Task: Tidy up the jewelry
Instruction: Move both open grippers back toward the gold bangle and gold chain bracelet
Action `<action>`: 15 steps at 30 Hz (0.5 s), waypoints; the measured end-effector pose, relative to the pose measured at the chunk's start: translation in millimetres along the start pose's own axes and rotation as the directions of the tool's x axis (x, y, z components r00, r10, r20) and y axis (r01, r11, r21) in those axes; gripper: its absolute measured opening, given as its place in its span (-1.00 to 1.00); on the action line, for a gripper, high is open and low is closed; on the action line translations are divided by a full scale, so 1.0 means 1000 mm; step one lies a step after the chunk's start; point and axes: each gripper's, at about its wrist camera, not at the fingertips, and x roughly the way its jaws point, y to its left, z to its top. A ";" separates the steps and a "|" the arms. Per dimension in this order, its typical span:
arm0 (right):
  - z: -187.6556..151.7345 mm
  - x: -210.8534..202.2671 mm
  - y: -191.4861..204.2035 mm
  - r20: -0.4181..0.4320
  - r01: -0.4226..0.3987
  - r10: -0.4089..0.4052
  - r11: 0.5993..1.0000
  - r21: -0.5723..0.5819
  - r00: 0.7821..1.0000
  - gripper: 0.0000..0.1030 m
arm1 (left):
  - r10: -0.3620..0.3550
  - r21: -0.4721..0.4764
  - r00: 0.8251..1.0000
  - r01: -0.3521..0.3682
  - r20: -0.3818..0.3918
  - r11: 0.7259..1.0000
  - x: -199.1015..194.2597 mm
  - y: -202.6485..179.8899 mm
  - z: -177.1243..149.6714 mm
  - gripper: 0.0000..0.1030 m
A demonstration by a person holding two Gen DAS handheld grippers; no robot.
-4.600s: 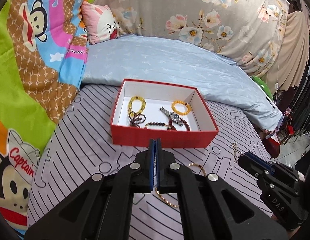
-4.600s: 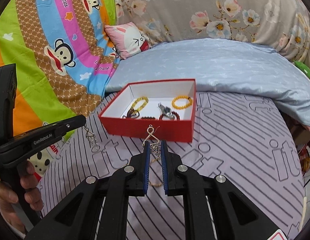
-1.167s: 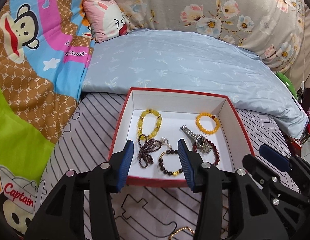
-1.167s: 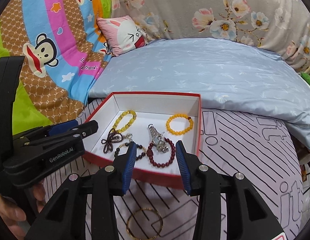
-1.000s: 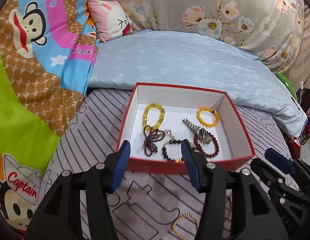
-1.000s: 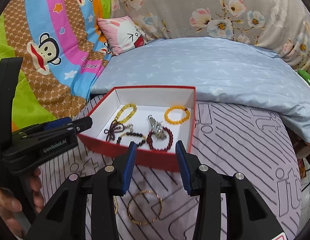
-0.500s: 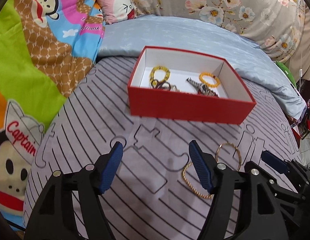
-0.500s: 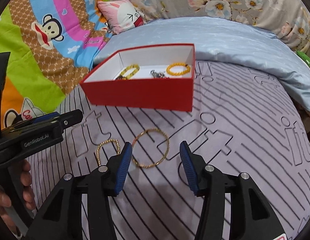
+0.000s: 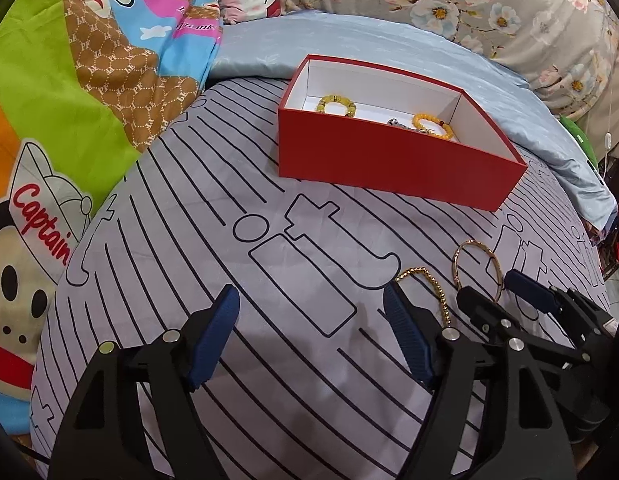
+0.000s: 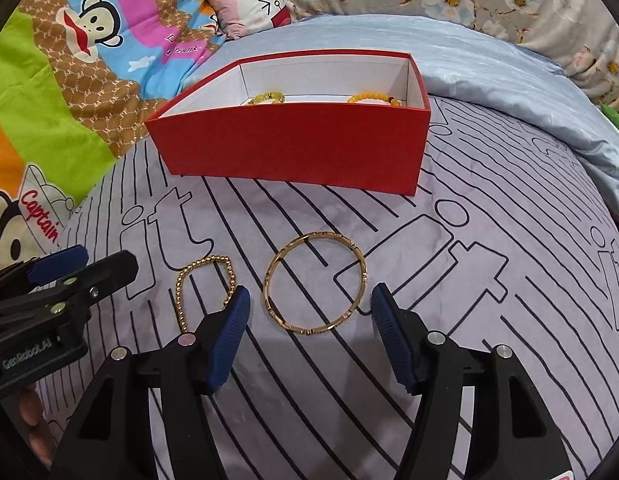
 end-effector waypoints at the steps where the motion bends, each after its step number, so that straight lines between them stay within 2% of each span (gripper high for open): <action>1: 0.001 0.001 0.001 0.000 0.003 -0.003 1.000 -0.002 1.000 0.19 | -0.001 -0.001 1.000 0.001 -0.002 1.000 0.000 0.000 -0.001 0.37; 4: 0.003 0.005 0.004 0.001 0.030 -0.030 0.999 -0.027 1.000 0.19 | 0.000 -0.002 1.000 0.000 -0.008 1.000 0.001 0.002 -0.003 0.37; 7: 0.004 0.006 0.010 0.002 0.069 -0.069 0.996 -0.064 0.998 0.07 | -0.002 -0.005 1.000 0.002 -0.013 1.000 0.003 0.002 -0.004 0.37; 15: 0.000 0.000 -0.001 0.003 0.060 -0.060 0.998 -0.028 0.998 0.04 | -0.014 0.010 1.000 0.014 -0.019 1.000 0.002 -0.006 -0.007 0.42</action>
